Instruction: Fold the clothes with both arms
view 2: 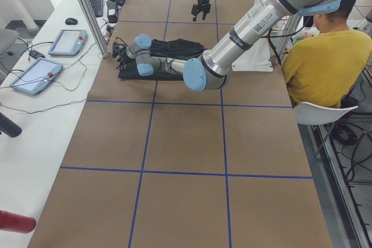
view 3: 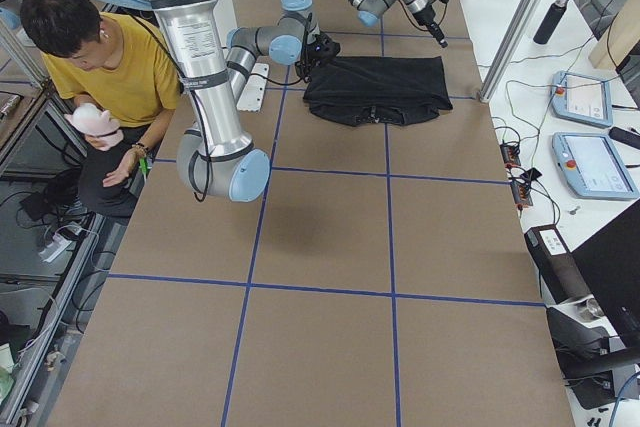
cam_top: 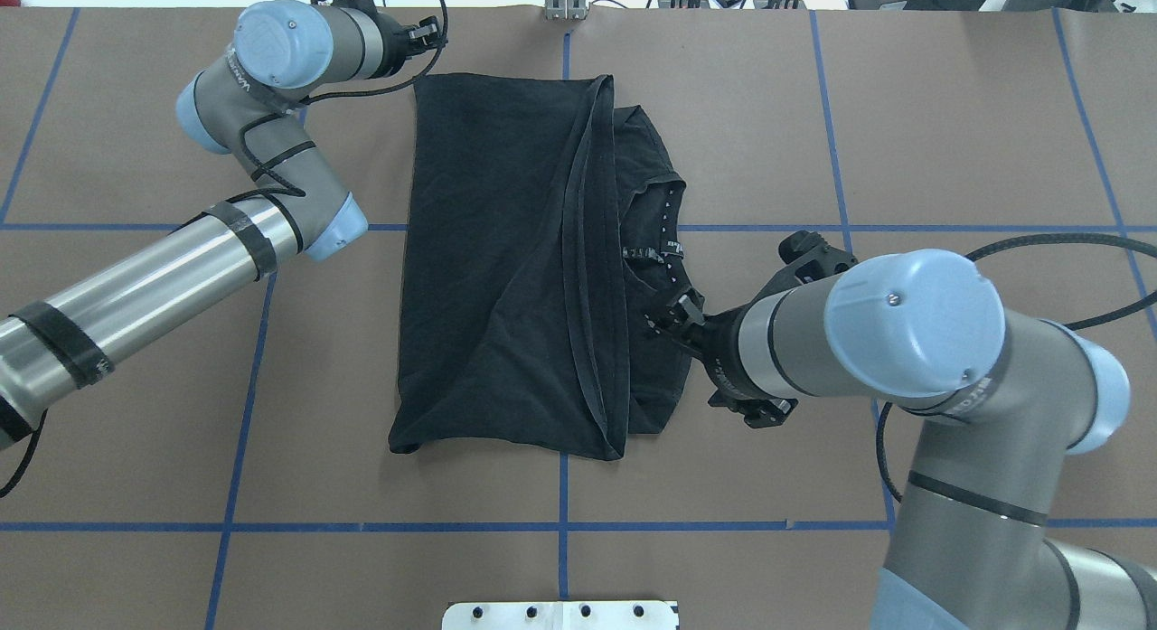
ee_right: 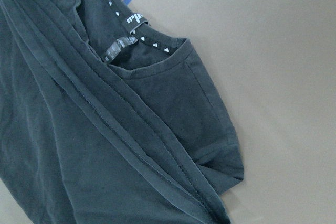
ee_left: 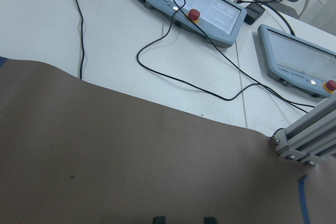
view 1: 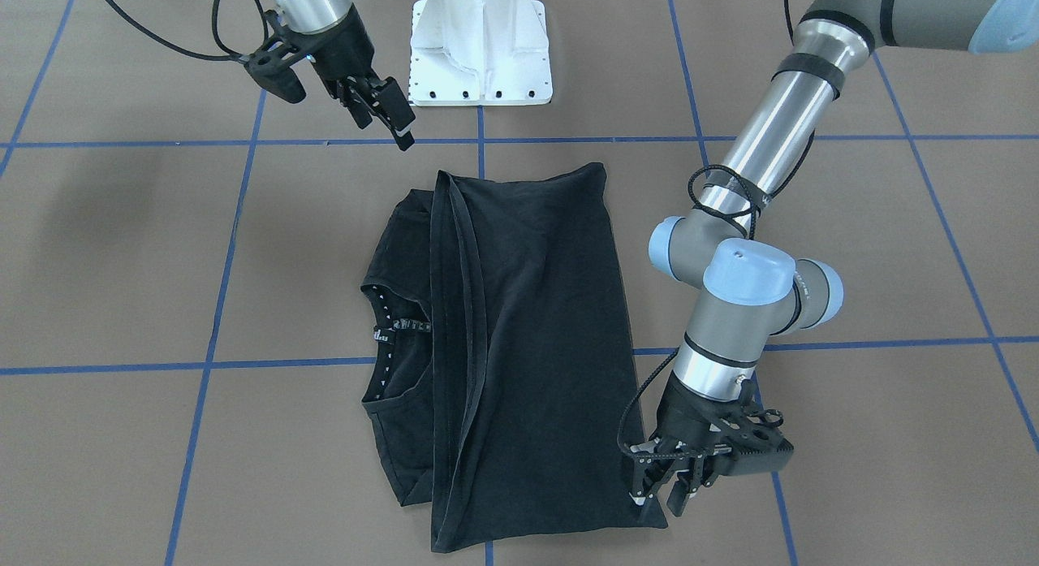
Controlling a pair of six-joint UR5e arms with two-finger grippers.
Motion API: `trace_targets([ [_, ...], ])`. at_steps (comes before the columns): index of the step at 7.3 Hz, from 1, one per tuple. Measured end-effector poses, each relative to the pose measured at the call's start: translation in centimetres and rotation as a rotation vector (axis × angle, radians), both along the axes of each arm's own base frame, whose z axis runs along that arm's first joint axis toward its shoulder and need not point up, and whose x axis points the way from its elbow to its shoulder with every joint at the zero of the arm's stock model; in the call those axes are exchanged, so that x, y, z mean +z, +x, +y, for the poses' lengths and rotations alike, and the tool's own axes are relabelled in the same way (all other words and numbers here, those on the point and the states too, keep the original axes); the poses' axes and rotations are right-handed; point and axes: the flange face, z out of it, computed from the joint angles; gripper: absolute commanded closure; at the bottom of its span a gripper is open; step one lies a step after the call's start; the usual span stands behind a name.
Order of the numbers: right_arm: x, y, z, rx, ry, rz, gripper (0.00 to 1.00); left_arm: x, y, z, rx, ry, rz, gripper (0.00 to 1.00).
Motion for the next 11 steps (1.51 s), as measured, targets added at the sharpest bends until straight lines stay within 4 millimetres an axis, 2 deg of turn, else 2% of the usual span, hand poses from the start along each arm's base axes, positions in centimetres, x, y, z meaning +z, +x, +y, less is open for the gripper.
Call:
trace_targets([
  [2,0.4,-3.1,0.7,-0.169,0.19,0.09,0.18,4.4,-3.1,4.0,0.032,0.013,-0.001,0.0],
  [3,0.4,-5.2,0.7,-0.315,0.357,0.165,0.37,6.1,-4.3,5.6,0.056,0.017,-0.007,0.0],
  [5,-1.4,-11.6,-1.0,-0.577,0.655,0.299,0.39,7.8,-5.7,7.4,0.069,0.019,-0.013,0.0],
  [6,-2.3,-14.3,-1.6,-0.673,0.747,0.357,0.4,8.6,-6.1,7.8,0.067,0.015,-0.018,0.0],
  [7,-2.4,-16.1,-1.8,-0.742,0.796,0.417,0.43,9.4,-6.6,8.4,0.065,0.011,-0.023,0.0],
  [8,-2.3,-17.0,-1.5,-0.803,0.823,0.48,0.44,10.1,-7.2,9.1,0.064,0.008,-0.025,0.0],
  [10,-1.9,-18.3,0.2,-0.89,0.843,0.577,0.51,10.7,-7.7,9.6,0.061,0.001,-0.023,0.0],
  [11,-1.6,-18.8,1.1,-0.913,0.847,0.594,0.51,10.8,-7.8,9.7,0.06,-0.002,-0.023,0.0],
])
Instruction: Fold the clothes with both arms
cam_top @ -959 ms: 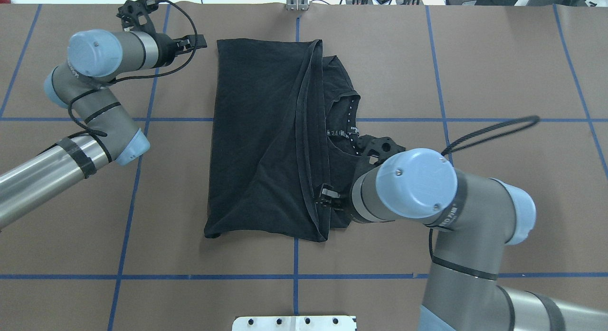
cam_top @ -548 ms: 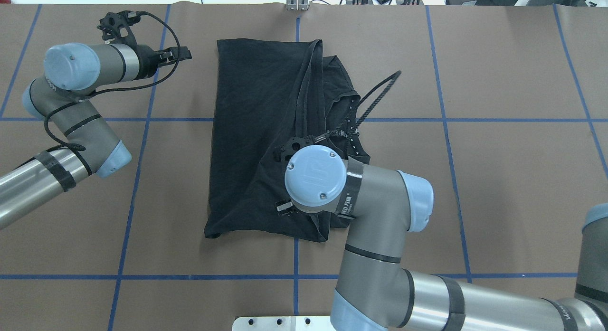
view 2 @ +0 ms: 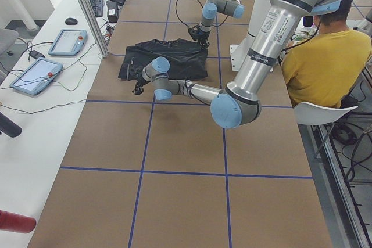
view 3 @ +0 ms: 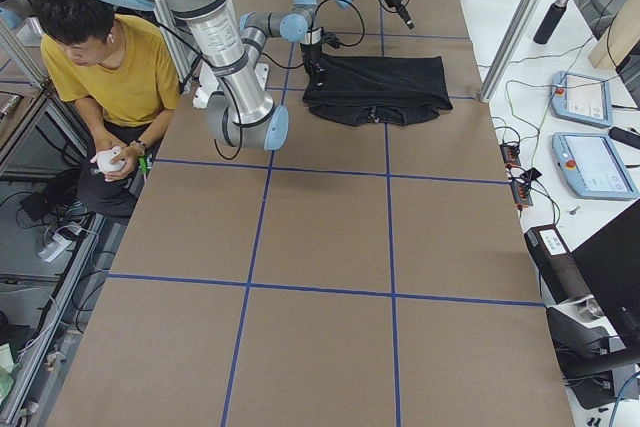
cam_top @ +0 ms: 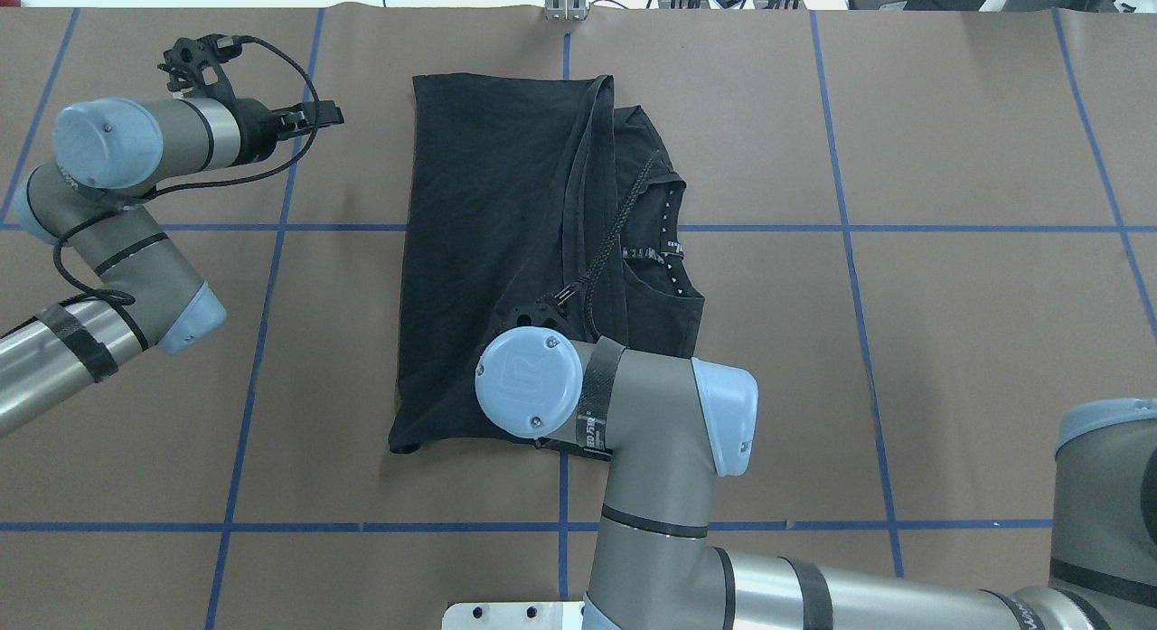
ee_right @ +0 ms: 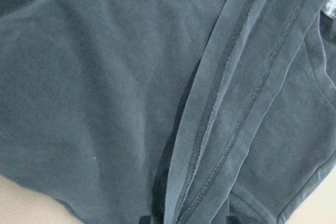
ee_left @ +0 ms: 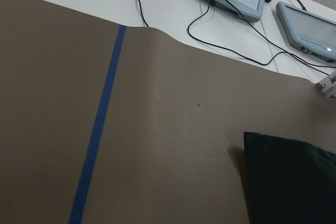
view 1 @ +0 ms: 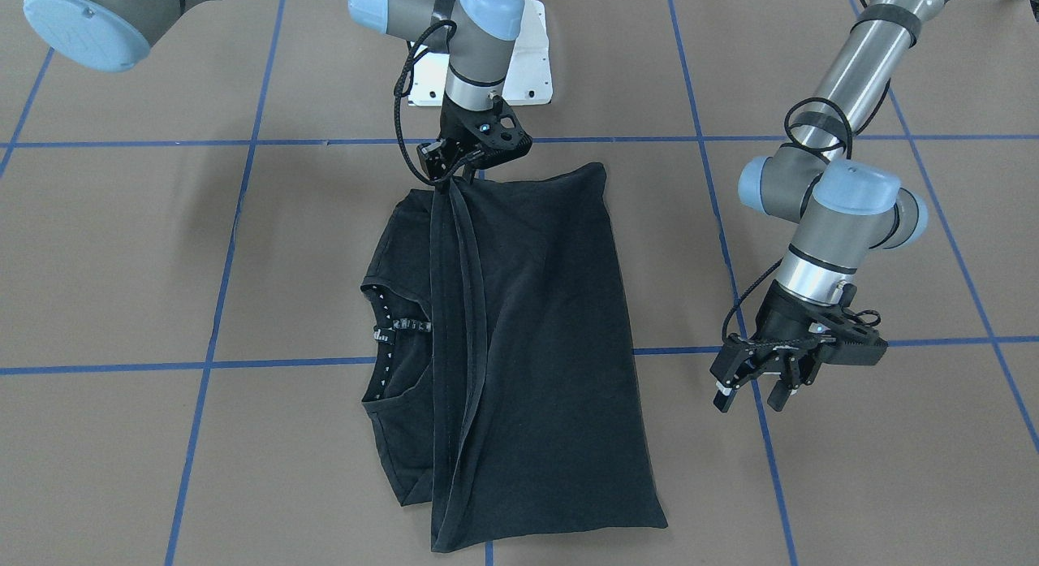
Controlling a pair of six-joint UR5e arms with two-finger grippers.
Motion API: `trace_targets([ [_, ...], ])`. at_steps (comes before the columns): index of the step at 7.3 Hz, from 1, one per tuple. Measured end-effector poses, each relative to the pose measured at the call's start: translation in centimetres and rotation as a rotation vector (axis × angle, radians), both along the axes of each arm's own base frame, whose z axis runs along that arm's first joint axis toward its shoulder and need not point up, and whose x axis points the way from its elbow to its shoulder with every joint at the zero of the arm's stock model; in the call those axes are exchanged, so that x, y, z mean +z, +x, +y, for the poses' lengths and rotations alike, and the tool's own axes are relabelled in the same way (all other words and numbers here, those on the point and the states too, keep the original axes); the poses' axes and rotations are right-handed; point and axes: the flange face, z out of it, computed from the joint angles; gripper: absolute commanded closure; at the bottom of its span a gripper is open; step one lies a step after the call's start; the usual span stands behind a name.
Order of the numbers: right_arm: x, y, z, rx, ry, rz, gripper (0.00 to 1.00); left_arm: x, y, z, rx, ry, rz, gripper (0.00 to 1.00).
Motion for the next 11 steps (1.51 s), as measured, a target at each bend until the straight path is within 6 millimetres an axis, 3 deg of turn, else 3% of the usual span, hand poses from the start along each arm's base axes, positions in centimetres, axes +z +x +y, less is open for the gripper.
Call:
trace_targets([
  [4,1.1,-1.8,1.0,-0.015,0.012,0.031,0.52,0.3,-0.1,0.1,-0.002,-0.005,-0.001,0.0],
  [6,1.5,-2.5,0.8,-0.012,0.021,0.023,1.0,0.3,-0.1,0.1,-0.002,-0.005,-0.002,0.0],
  [9,1.3,-2.5,0.7,-0.007,0.022,0.015,1.0,0.5,0.0,0.1,-0.001,-0.006,-0.003,0.0],
  [11,0.7,-1.4,0.0,0.004,0.02,-0.002,1.0,0.5,0.0,0.1,-0.001,-0.008,-0.004,0.0],
])
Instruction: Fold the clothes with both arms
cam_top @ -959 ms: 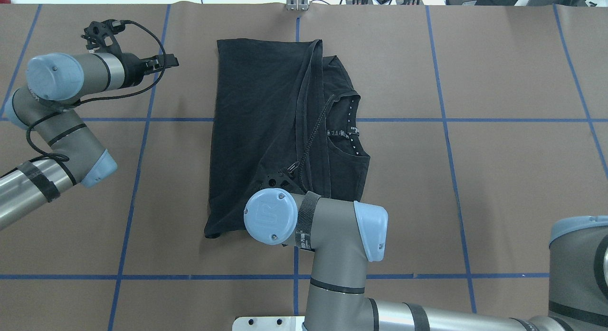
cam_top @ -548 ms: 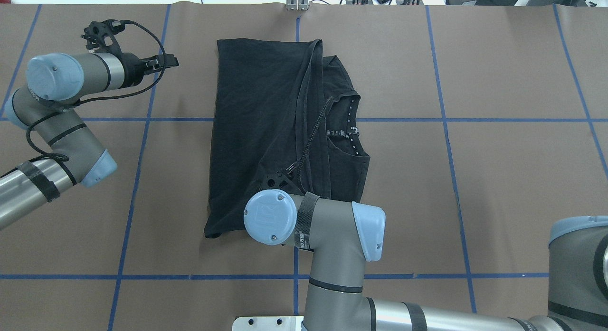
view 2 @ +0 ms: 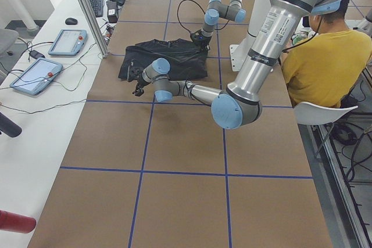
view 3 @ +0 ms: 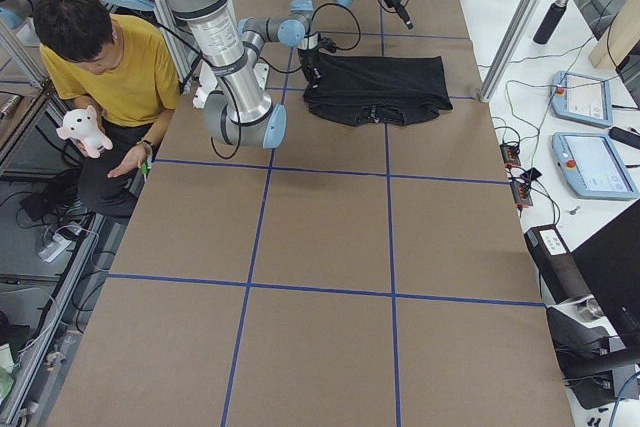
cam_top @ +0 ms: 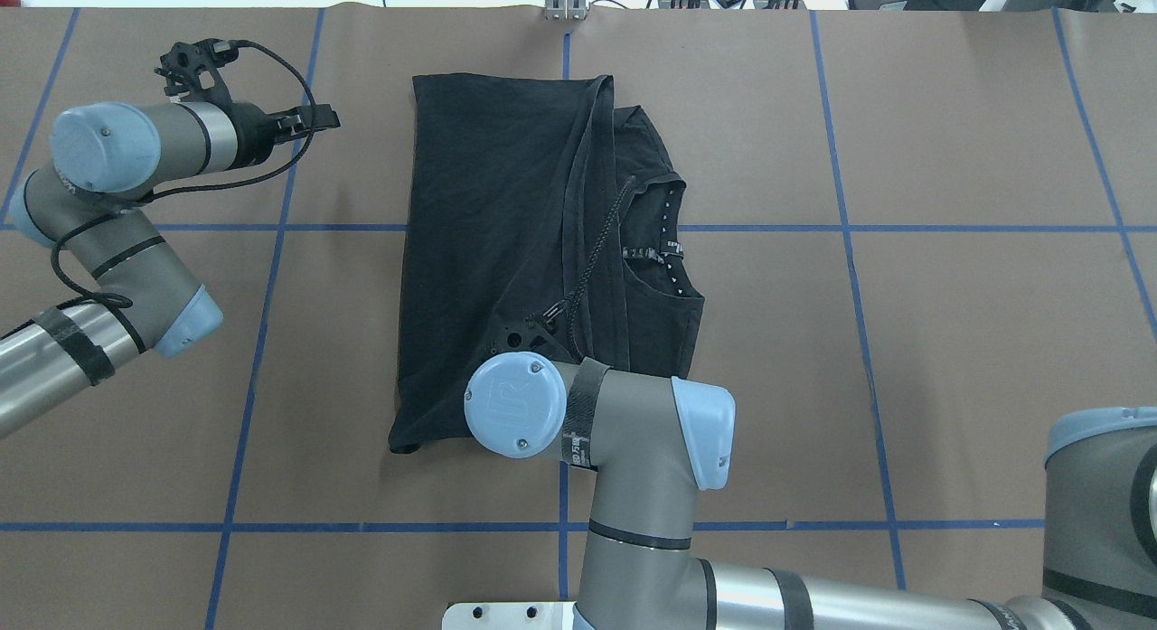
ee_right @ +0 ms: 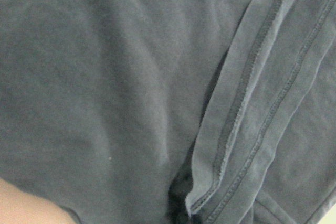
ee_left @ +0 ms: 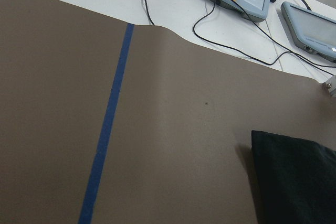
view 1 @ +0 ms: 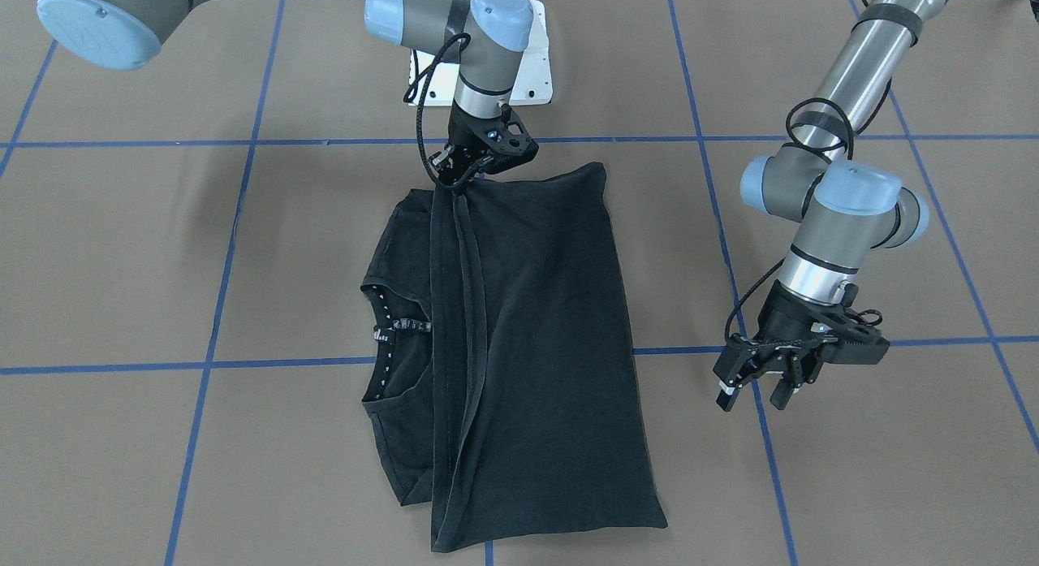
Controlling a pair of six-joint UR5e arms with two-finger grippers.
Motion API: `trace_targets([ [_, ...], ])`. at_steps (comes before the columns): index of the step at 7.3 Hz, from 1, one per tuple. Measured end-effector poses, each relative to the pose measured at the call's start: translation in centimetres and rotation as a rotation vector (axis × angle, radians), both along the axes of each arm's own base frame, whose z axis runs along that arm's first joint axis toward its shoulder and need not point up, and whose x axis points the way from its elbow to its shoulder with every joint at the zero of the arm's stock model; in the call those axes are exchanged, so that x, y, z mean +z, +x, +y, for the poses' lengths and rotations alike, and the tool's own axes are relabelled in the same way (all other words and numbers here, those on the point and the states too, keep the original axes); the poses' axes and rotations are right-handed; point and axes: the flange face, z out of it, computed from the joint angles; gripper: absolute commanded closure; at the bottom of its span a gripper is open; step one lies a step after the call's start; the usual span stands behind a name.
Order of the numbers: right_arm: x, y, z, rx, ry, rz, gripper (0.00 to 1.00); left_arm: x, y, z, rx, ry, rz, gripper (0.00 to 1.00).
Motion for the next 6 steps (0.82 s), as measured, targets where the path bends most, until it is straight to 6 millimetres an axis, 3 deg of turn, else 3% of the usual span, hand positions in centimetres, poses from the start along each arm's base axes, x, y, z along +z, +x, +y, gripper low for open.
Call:
trace_targets([
  [1,0.6,1.6,0.1,0.01,-0.003,-0.01,1.0,0.0,0.0,0.0,0.001,0.0,0.0,0.0],
  [2,2.5,3.6,1.0,0.036,-0.023,-0.017,1.0,0.0,0.1,0.0,0.001,0.0,0.0,0.0],
  [3,4.4,5.0,2.9,0.091,-0.072,-0.026,1.0,0.0,0.1,0.0,0.0,0.0,0.0,0.0],
  [4,5.7,5.7,5.0,0.164,-0.137,-0.039,0.94,0.0,0.1,0.0,0.001,0.0,0.0,0.0],
  [5,6.1,6.0,6.1,0.225,-0.186,-0.055,0.34,-0.1,0.2,0.0,0.001,0.0,0.001,0.0],
  [6,6.0,6.4,5.9,0.259,-0.208,-0.066,0.0,-0.1,0.2,0.0,0.0,0.0,0.001,0.0],
])
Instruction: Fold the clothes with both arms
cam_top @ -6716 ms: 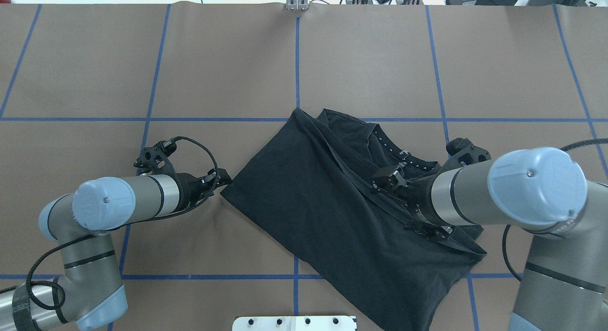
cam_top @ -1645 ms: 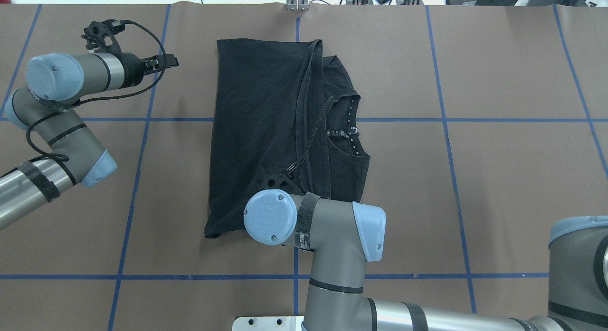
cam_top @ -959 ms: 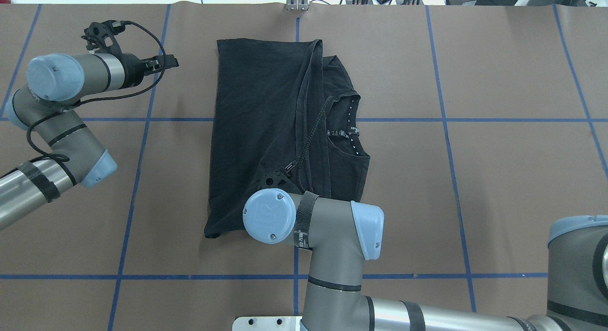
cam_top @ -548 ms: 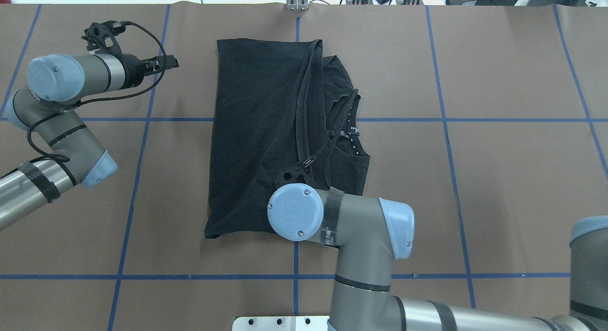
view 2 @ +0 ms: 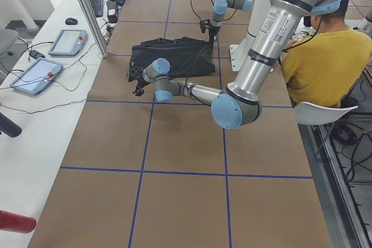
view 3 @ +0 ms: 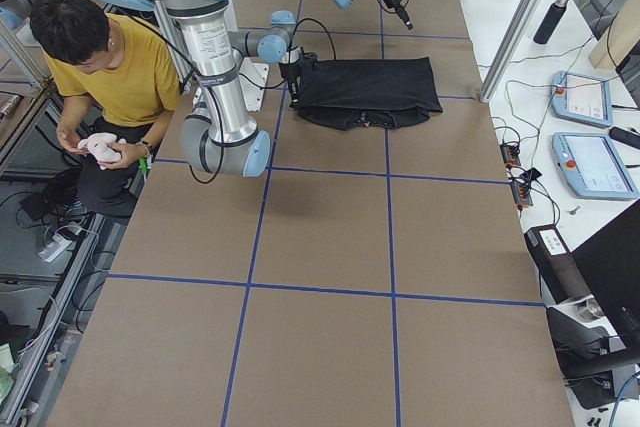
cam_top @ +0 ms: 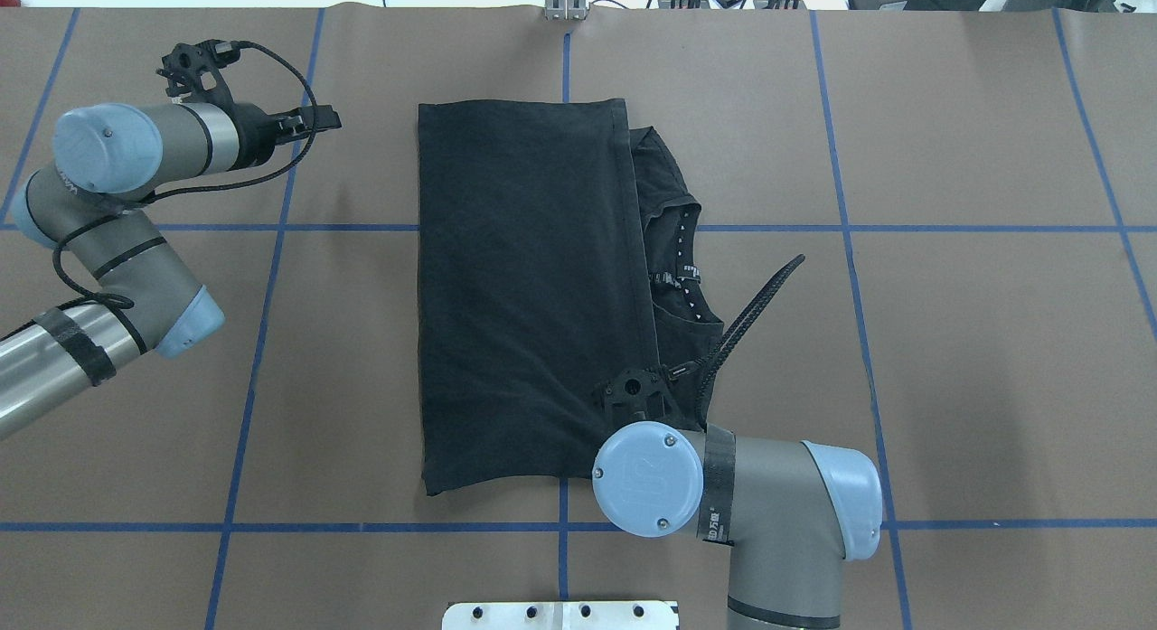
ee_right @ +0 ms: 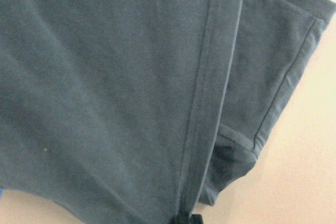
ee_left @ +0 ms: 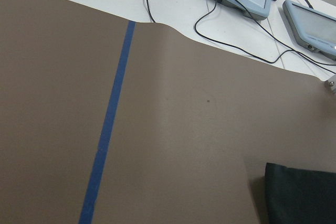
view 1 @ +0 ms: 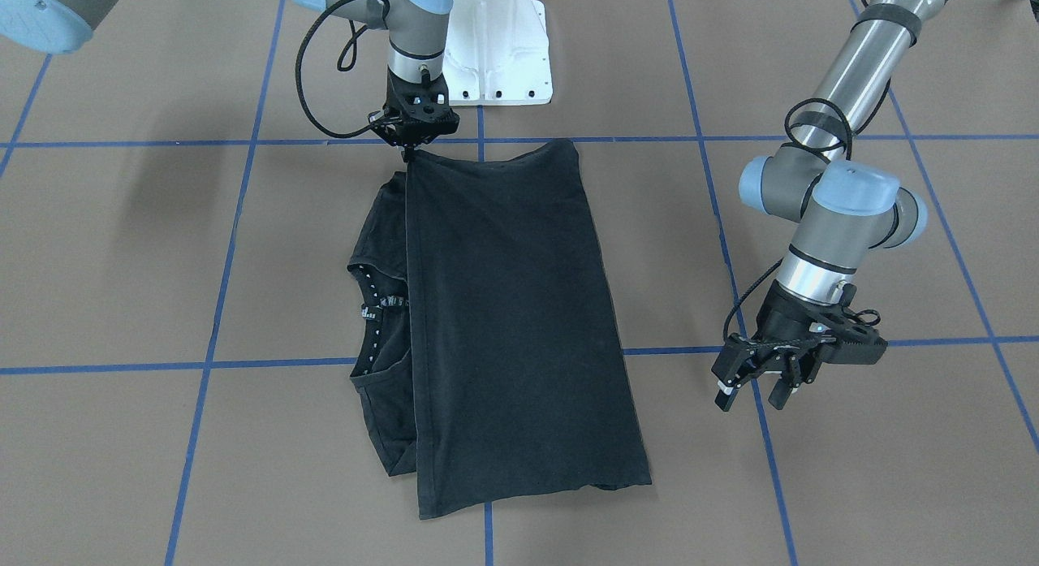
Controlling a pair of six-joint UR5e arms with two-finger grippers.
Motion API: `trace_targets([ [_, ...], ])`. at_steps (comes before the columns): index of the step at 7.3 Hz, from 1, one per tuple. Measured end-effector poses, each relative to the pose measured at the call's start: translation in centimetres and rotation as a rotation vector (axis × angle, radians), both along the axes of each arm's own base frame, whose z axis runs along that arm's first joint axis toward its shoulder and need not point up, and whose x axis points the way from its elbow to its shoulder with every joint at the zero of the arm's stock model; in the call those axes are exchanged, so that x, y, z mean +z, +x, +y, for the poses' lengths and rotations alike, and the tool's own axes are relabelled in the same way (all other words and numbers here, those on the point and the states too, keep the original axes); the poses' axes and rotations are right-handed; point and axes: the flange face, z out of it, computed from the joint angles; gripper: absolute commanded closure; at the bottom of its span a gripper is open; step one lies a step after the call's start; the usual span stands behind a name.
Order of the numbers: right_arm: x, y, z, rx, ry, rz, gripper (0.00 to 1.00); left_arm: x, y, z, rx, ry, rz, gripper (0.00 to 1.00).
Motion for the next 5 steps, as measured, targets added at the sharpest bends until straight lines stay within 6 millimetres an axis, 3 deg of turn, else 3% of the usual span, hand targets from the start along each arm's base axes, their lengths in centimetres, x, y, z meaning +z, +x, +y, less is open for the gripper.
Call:
trace_targets([
  [3,-0.2,1.3,-1.9,0.09,-0.043,-0.018,0.0,0.0,0.0,0.0,0.0,0.0,0.001,0.0],
  [5,-1.0,1.7,-2.3,0.368,-0.215,-0.17,0.0,-0.1,0.1,0.0,0.001,0.0,0.001,0.0],
])
